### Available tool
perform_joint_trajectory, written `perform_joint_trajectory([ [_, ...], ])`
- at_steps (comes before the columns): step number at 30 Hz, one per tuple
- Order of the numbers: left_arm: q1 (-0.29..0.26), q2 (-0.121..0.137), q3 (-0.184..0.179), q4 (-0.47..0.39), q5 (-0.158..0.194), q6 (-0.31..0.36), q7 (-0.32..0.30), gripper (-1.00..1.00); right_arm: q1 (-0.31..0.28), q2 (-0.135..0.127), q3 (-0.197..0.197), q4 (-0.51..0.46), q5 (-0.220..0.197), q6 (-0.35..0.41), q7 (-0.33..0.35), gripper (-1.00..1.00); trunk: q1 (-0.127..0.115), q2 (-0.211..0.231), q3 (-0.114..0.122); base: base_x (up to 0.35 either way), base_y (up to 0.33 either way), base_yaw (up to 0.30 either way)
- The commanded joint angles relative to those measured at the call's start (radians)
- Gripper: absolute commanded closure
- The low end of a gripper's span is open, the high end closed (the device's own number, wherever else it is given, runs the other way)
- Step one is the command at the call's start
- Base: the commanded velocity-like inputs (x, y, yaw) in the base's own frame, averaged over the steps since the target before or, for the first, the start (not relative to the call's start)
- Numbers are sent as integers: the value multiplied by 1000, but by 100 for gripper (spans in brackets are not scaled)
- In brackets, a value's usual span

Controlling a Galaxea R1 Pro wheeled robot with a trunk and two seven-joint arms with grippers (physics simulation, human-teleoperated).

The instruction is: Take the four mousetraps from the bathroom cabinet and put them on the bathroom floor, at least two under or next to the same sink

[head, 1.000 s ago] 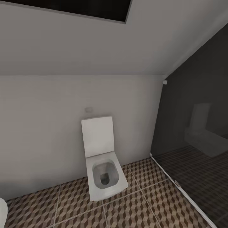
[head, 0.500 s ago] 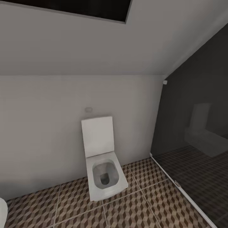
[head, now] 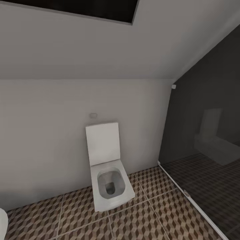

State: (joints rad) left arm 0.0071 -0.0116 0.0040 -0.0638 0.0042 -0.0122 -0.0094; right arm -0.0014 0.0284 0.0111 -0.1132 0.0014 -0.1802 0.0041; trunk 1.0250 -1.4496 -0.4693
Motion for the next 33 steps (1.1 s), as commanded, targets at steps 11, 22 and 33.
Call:
perform_joint_trajectory([
  [11, 1, 6, 2, -437, -1, 7, 7, -100, 0, -6, 3, -258, 6, -106, -7, -100, 0, 0, -1, 0, 0, 0],
  [22, 0, 76, 7, -629, 0, 10, 9, -100, -2, -7, 1, -496, 8, -10, -10, -100, 0, 0, -1, 0, 0, 0],
  [33, -1, 67, 9, -992, 3, 204, 8, -100, -4, -7, 3, -794, 9, 86, -9, -100, 0, 0, -1, 0, 0, 0],
])
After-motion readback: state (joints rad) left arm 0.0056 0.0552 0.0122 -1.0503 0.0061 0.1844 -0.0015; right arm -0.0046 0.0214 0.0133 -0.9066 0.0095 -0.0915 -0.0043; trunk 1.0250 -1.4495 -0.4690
